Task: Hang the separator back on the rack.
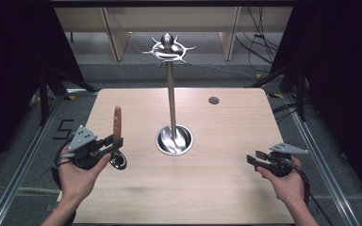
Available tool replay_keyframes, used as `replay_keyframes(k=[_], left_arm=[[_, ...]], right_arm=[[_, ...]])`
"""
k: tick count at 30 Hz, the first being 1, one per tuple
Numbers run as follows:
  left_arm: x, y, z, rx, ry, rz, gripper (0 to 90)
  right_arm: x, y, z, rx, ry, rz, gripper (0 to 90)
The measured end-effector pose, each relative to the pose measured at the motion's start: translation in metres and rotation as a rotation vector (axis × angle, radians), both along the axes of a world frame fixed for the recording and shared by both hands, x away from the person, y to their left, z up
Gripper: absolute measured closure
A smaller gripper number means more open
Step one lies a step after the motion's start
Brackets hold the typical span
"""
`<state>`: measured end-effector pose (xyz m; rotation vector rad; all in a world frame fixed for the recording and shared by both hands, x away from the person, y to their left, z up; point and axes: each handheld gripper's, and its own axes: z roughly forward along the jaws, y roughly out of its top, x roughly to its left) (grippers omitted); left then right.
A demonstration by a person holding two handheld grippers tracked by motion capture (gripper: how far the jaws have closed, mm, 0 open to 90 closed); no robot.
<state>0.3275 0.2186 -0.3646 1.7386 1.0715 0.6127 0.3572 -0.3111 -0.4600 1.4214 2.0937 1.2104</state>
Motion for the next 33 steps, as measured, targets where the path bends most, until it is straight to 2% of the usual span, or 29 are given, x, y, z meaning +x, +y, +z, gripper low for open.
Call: replay_keyframes(k=[2, 13, 16, 22, 23, 24, 25, 29, 30, 33], left_arm=[[0.000, -0.001, 0.003, 0.002, -0.006, -0.003, 68.1], [0.001, -0.005, 0.013, -0.013, -0.036, -0.008, 68.1], [0.002, -0.007, 0.018, -0.017, -0.047, -0.012, 68.1], [0.003, -0.011, 0.025, -0.011, -0.065, -0.019, 68.1], [0.003, -0.010, 0.027, 0.009, -0.064, -0.027, 68.1], [0.003, -0.010, 0.028, 0.011, -0.068, -0.030, 68.1], [0.004, -0.013, 0.029, -0.010, -0.076, -0.024, 68.1], [0.005, -0.014, 0.033, 0.000, -0.083, -0.035, 68.1], [0.005, -0.016, 0.034, -0.018, -0.091, -0.034, 68.1], [0.005, -0.018, 0.036, -0.018, -0.095, -0.036, 68.1]], right_arm=[[0.000, -0.001, 0.000, -0.006, -0.015, 0.003, 52.6], [-0.001, 0.000, 0.001, -0.011, 0.001, -0.007, 52.5], [0.000, 0.000, 0.000, -0.011, -0.012, -0.001, 52.6], [0.000, 0.000, 0.000, -0.004, -0.001, 0.001, 52.5], [0.000, 0.000, 0.000, -0.004, -0.001, 0.001, 52.5], [0.000, 0.000, 0.000, -0.004, -0.001, 0.001, 52.5], [0.000, 0.000, 0.000, -0.003, -0.001, 0.001, 52.5], [0.000, -0.001, 0.000, -0.011, -0.011, 0.003, 52.5], [0.000, -0.001, 0.000, -0.009, -0.009, 0.003, 52.5], [0.000, -0.001, 0.000, -0.011, -0.012, 0.002, 52.6]])
